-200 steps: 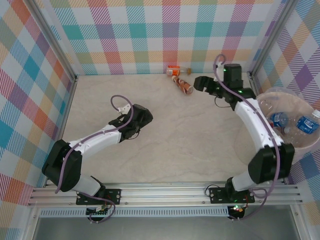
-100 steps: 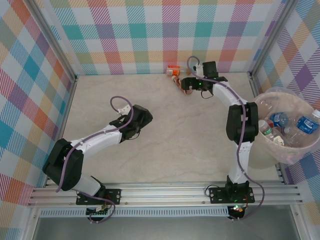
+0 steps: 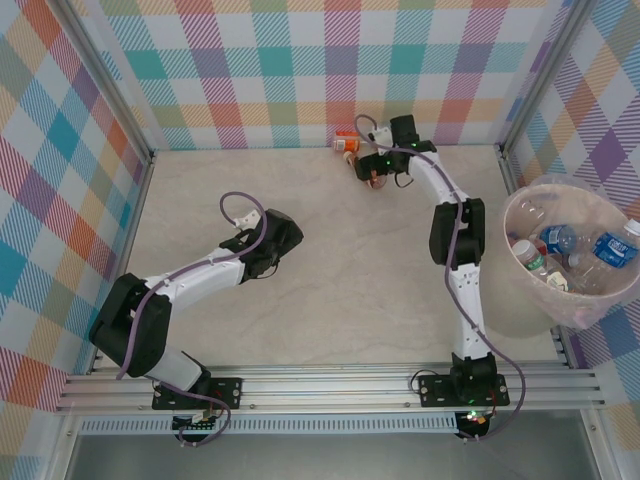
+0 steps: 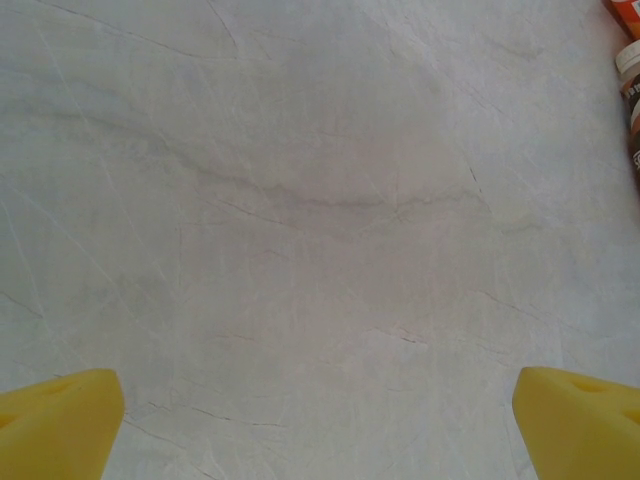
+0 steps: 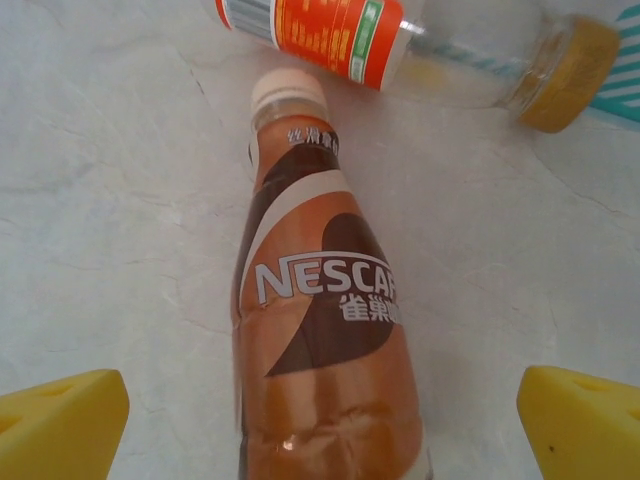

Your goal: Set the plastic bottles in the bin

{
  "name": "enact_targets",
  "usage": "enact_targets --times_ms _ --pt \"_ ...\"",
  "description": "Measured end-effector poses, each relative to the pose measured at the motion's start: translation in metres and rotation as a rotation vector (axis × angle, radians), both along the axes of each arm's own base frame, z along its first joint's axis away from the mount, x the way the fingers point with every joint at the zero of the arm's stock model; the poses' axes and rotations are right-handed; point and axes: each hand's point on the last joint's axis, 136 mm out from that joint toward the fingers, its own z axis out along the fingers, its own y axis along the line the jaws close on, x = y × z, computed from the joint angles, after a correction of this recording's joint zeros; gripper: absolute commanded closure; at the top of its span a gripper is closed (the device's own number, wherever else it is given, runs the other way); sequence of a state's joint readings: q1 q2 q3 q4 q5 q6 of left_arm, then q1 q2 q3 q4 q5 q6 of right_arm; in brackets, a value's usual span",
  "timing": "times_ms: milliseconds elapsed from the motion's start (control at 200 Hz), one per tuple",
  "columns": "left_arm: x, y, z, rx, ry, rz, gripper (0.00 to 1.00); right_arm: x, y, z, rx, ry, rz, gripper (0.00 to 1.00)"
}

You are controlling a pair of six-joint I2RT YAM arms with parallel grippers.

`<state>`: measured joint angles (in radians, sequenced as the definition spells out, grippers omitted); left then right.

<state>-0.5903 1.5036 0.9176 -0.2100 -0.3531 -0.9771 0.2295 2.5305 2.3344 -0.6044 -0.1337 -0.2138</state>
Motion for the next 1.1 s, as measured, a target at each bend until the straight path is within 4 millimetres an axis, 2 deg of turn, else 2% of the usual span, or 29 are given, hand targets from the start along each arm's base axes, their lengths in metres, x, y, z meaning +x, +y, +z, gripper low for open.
enact_targets --times_ms 120,290,320,395,605,740,805,915,1045,1100 --pt "0.000 0.000 0.000 0.001 0.001 0.000 0.00 -0.003 0.010 -0.023 -0.051 0.042 0.034 0.03" --pt "0.001 0.002 0.000 0.001 0.001 0.005 0.00 -0.009 0.026 -0.044 -0.132 0.060 0.087 0.08" --pt "0.001 0.003 0.000 0.001 0.001 0.007 0.00 -0.011 0.027 -0.047 -0.150 0.063 0.094 0.16" --pt "0.002 0.004 0.000 0.002 0.001 0.012 0.00 -0.014 0.028 -0.052 -0.183 0.067 0.097 0.30" --pt "0.003 0.006 -0.001 0.002 0.002 0.016 0.00 -0.013 0.023 -0.056 -0.241 0.059 0.065 0.40" --pt "0.003 0.005 -0.003 0.003 0.008 0.014 0.00 -0.030 0.016 -0.056 -0.244 0.089 0.049 0.44" --pt "0.003 0.005 -0.003 0.001 0.008 0.013 0.00 -0.044 0.011 -0.051 -0.244 0.109 0.041 0.46" --pt "0.002 0.004 -0.004 -0.005 0.011 0.007 0.00 -0.062 0.005 -0.027 -0.221 0.099 0.016 0.47" --pt "-0.001 0.004 -0.010 -0.007 0.024 0.001 0.00 -0.081 -0.001 0.022 -0.165 0.027 -0.025 0.48" --pt "-0.003 0.004 -0.012 -0.008 0.030 -0.002 0.00 -0.090 -0.004 0.049 -0.131 -0.015 -0.048 0.48"
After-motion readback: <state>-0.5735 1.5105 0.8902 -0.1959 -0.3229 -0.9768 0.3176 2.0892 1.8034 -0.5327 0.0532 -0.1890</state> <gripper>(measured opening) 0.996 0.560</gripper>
